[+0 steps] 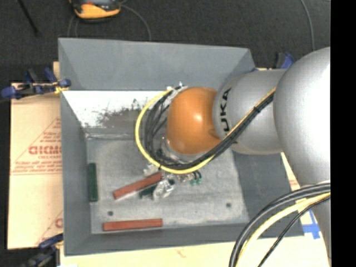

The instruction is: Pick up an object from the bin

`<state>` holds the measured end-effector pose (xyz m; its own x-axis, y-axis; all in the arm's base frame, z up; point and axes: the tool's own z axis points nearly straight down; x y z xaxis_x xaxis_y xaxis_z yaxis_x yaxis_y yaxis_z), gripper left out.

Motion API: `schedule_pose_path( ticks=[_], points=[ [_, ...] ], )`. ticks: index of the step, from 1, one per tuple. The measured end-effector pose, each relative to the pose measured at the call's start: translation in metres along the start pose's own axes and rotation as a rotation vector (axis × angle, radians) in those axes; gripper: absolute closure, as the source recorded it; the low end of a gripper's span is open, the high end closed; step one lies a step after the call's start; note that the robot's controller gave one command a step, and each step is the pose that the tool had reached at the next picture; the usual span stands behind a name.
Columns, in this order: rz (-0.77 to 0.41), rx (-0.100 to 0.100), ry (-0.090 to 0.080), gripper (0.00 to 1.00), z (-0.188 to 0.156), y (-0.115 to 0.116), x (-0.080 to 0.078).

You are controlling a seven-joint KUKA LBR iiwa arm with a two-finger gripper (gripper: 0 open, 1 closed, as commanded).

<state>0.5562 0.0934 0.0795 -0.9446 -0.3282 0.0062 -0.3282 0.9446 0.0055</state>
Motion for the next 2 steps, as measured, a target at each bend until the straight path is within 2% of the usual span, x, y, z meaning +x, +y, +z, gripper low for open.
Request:
schedule_pose_path(
  ticks=[1,2],
  points=[
    [-0.001,0.000,0.006,1.00,-0.003,0.000,0.002],
    [0.001,0.002,-0.003,1.00,-0.020,0.000,0.003]
  ],
)
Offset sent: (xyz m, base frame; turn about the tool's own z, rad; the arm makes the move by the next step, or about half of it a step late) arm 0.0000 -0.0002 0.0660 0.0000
